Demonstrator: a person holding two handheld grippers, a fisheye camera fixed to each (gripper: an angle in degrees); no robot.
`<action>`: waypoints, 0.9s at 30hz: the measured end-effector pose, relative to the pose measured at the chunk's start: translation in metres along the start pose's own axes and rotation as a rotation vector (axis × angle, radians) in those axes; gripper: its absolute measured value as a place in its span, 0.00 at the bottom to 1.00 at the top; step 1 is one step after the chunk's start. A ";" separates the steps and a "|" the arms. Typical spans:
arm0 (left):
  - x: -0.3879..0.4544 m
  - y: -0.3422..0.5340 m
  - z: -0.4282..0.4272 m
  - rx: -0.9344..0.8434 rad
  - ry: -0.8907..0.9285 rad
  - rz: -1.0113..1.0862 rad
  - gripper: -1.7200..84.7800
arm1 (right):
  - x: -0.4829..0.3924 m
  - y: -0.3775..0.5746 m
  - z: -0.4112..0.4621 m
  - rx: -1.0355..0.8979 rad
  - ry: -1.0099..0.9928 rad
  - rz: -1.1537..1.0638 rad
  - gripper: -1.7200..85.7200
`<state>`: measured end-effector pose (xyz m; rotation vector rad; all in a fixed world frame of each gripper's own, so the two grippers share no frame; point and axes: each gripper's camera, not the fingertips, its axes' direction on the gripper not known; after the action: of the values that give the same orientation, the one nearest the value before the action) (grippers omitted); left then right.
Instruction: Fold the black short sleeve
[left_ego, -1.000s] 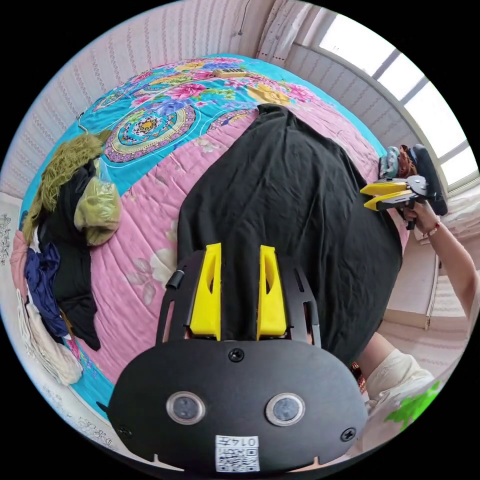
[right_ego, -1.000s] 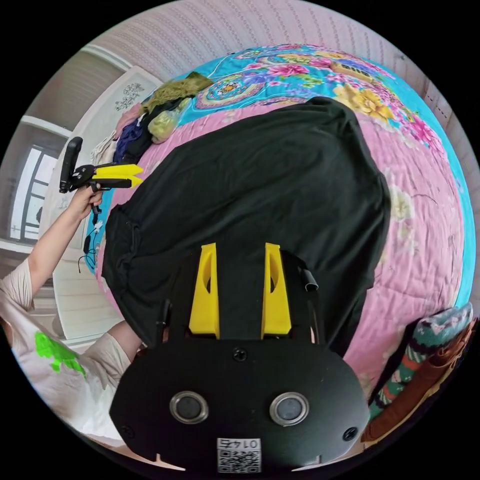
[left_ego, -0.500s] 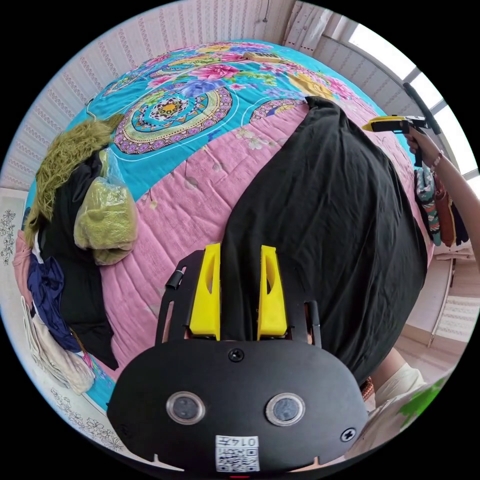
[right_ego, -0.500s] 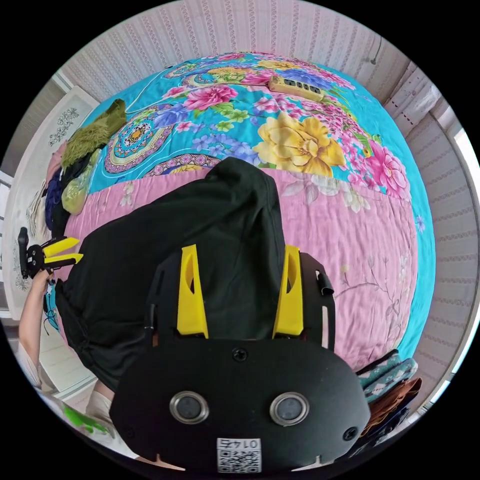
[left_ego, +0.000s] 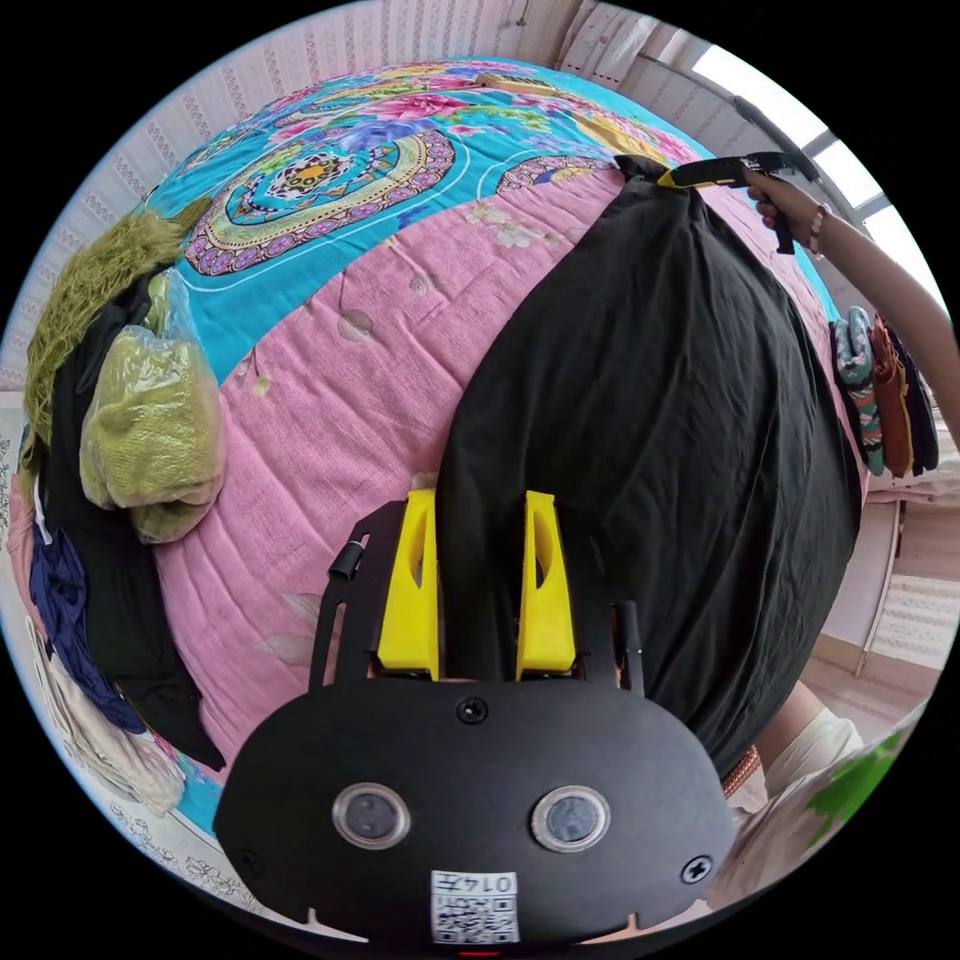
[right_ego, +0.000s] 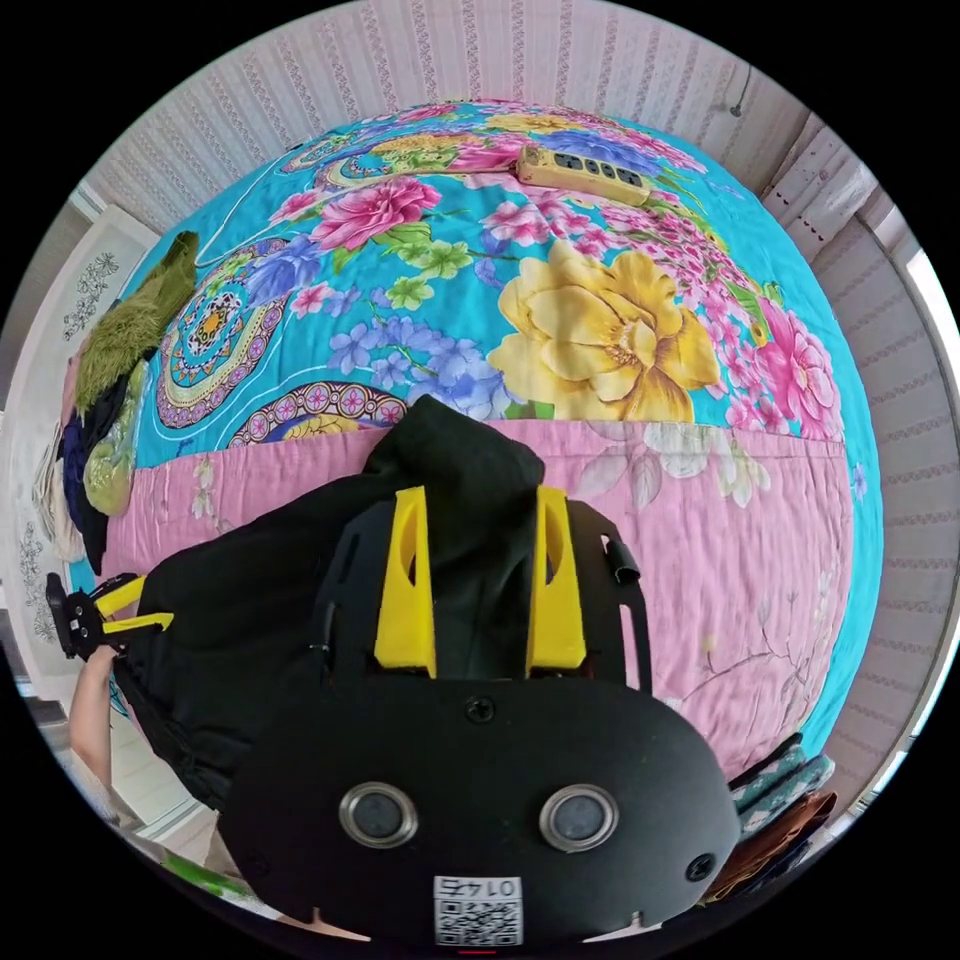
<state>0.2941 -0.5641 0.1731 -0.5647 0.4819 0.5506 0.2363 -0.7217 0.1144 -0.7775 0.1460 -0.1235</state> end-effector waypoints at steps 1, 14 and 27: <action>-0.002 0.000 0.001 0.006 0.010 0.001 0.16 | 0.002 0.000 0.003 -0.011 -0.021 -0.003 0.12; 0.005 0.003 -0.017 0.061 0.066 0.031 0.01 | 0.060 0.046 0.009 0.082 -0.092 -0.054 0.03; 0.133 0.103 -0.073 0.238 -0.083 0.315 0.02 | 0.168 0.238 -0.004 0.342 -0.344 -0.032 0.03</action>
<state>0.3117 -0.4887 0.0067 -0.2375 0.5522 0.8013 0.4145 -0.5846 -0.0707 -0.4499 -0.2101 -0.0413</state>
